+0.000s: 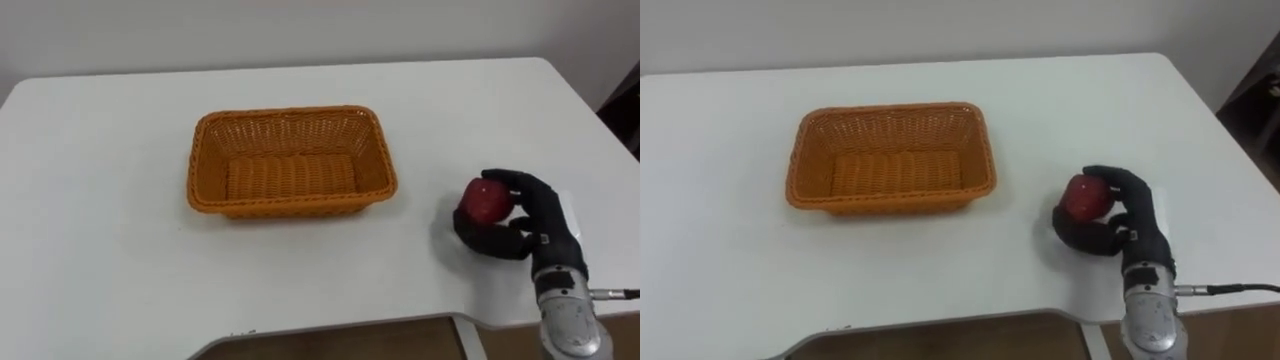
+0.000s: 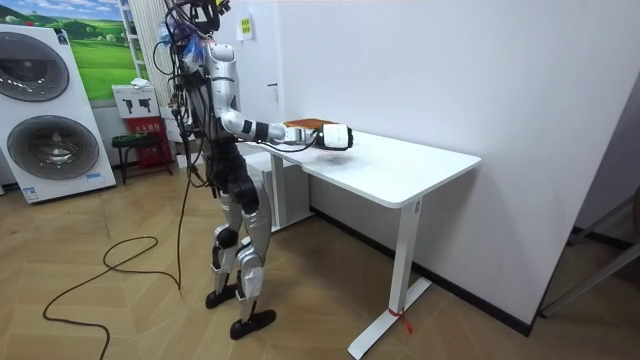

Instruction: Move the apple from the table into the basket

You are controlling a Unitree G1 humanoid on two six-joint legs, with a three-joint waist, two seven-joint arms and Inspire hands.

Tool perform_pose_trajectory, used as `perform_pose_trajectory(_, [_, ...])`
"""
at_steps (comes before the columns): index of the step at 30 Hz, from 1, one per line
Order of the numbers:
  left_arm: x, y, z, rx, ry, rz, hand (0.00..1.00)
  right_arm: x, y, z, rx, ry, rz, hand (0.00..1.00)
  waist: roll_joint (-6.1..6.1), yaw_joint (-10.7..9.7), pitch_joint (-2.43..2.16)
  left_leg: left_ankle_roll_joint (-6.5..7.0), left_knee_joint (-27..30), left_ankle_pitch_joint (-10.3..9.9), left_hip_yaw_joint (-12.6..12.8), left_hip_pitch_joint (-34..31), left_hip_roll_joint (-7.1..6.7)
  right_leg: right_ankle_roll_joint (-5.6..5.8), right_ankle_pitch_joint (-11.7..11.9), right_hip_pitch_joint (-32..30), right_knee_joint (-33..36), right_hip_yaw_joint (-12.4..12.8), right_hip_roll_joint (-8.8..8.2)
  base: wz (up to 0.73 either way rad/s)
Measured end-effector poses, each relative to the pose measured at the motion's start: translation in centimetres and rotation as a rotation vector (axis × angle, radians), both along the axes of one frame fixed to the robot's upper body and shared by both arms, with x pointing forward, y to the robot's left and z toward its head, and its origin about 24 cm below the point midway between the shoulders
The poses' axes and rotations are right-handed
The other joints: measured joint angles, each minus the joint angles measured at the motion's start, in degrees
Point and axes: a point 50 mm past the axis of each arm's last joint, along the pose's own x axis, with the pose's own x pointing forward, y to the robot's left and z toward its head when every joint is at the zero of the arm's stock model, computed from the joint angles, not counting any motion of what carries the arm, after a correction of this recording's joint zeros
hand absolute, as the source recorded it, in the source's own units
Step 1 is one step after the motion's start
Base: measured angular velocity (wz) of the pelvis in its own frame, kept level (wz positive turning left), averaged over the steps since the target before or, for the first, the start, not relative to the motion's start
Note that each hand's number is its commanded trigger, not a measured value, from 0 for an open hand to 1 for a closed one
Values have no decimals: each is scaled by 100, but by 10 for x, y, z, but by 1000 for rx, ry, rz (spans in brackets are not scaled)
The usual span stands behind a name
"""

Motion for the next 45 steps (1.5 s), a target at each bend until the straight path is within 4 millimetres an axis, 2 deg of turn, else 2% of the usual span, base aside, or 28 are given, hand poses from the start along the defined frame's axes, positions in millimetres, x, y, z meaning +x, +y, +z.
perform_pose_trajectory(4, [6, -1, 0, -6, -16, -4, 0, 13, 3, 20, -8, -86, 16, 100, -72, 93, -30, -1, 11, 1, -1, -66, -1, 0, -1, -44, -14, -10, -1, 1])
perform_pose_trajectory(6, [5, -1, 0, -7, -13, -3, 0, 18, 5, 38, 4, -171, 21, 100, -151, 147, -44, -2, 12, 2, -29, -76, 0, 0, 0, -56, -15, -21, 1, 0])
perform_pose_trajectory(10, [4, 3, 1, 6, -14, -5, 0, 20, 2, 53, 11, -244, 0, 100, -231, 220, -66, -2, 13, 2, -135, -60, -2, 0, 0, 27, -39, -161, -13, 16])
perform_pose_trajectory(12, [4, 3, 1, 8, -15, -6, 0, 25, 4, 59, 12, -275, 5, 100, -247, 247, -57, -2, 13, 2, -142, -69, -6, 0, 1, 34, -74, -165, -15, 4])
perform_pose_trajectory(16, [3, 2, 1, 1, -12, -10, 0, 30, 7, 65, 22, -300, 16, 100, -209, 288, -33, -2, 25, 2, -145, -52, -10, 0, 2, 89, -114, -181, -17, 1])
perform_pose_trajectory(20, [3, -2, 0, -17, -8, -29, 0, 31, 5, 67, 27, -299, 30, 100, -129, 379, 17, -2, 50, 2, -151, -64, -8, 0, 2, 89, -111, -200, -19, 0])
perform_pose_trajectory(25, [2, -4, -1, -23, 12, -43, 0, 33, 25, 69, 15, -296, 135, 100, -120, 490, 2, -5, 64, 3, -167, -76, 2, 0, 2, 93, -108, -257, -18, 2])
perform_pose_trajectory(30, [0, -1, -1, -26, 32, -41, 0, 40, 44, 71, 7, -278, 234, 100, -195, 560, -50, -5, 69, 3, -226, -80, -18, 0, 2, 121, -110, -335, -40, 7])
perform_pose_trajectory(32, [0, -1, -1, -27, 34, -41, 0, 44, 48, 76, 0, -285, 264, 100, -212, 563, -61, -4, 81, 4, -310, -78, -35, 0, 2, 168, -113, -452, -63, 18])
perform_pose_trajectory(39, [1, -2, -1, -31, 40, -64, 0, 47, 56, 77, -2, -278, 320, 100, -181, 638, -40, -1, 113, 6, -385, -77, -52, 1, 1, 218, -117, -527, -82, 5])
perform_pose_trajectory(40, [1, -3, -1, -31, 40, -65, 0, 47, 57, 77, -2, -275, 327, 45, -178, 639, -38, -1, 116, 6, -404, -81, -54, 1, 1, 220, -117, -535, -82, 5])
perform_pose_trajectory(41, [1, -3, -1, -31, 40, -68, 0, 46, 58, 76, -2, -271, 339, 0, -175, 637, -36, -2, 119, 7, -445, -90, -58, 1, 1, 222, -114, -556, -86, 10])
perform_pose_trajectory(45, [3, -3, -1, -32, 39, -79, 0, 46, 59, 76, -2, -269, 344, 0, -177, 666, -37, 4, 123, 24, -460, -116, -70, 1, 1, 222, -112, -623, -106, 8])
